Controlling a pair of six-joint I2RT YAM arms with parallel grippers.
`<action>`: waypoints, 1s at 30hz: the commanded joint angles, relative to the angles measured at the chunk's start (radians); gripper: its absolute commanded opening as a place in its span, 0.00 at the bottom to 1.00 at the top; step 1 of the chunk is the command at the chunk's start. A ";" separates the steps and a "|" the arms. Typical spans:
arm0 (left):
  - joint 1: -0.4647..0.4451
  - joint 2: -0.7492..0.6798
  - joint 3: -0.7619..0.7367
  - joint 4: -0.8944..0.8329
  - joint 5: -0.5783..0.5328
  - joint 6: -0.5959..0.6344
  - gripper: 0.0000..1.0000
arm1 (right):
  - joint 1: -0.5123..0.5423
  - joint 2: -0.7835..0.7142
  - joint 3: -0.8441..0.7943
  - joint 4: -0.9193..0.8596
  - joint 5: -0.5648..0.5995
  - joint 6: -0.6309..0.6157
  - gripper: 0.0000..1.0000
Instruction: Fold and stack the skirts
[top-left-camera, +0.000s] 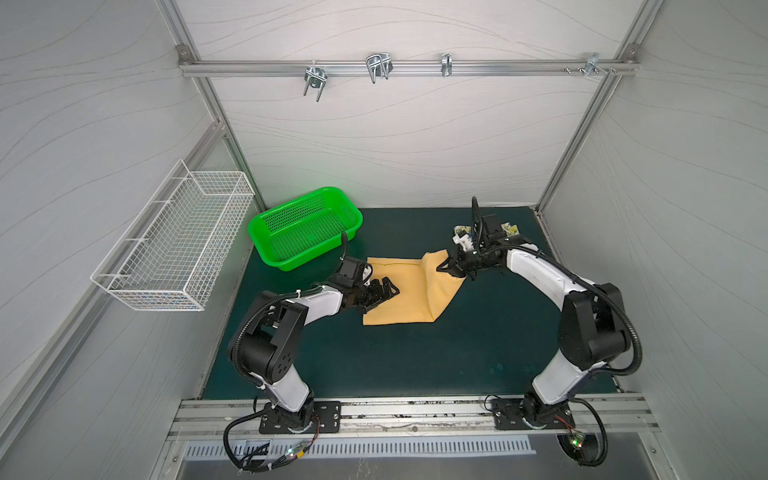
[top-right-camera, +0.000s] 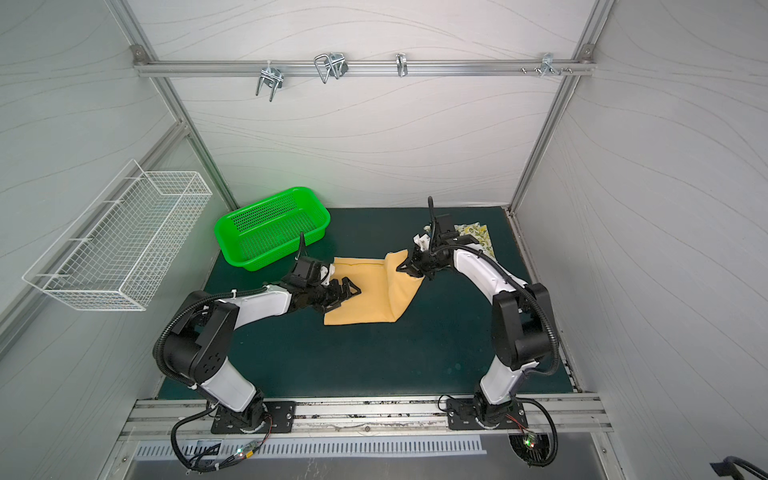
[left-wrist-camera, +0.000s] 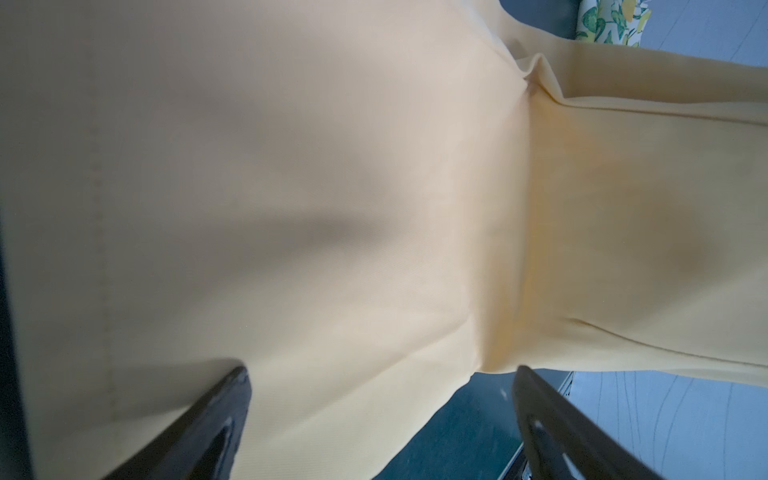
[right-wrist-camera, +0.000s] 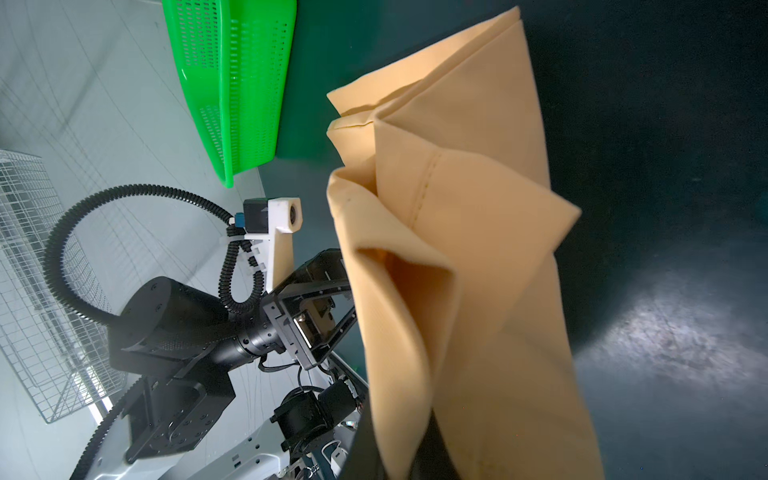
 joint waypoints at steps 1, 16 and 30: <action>0.003 0.014 -0.001 0.007 0.016 0.014 0.99 | 0.038 0.019 -0.006 0.077 -0.006 0.084 0.02; 0.003 -0.009 -0.029 0.058 0.057 0.011 0.99 | 0.152 0.186 -0.030 0.326 0.004 0.353 0.03; 0.003 0.012 -0.073 0.135 0.089 0.004 0.99 | 0.224 0.286 0.003 0.435 0.016 0.492 0.08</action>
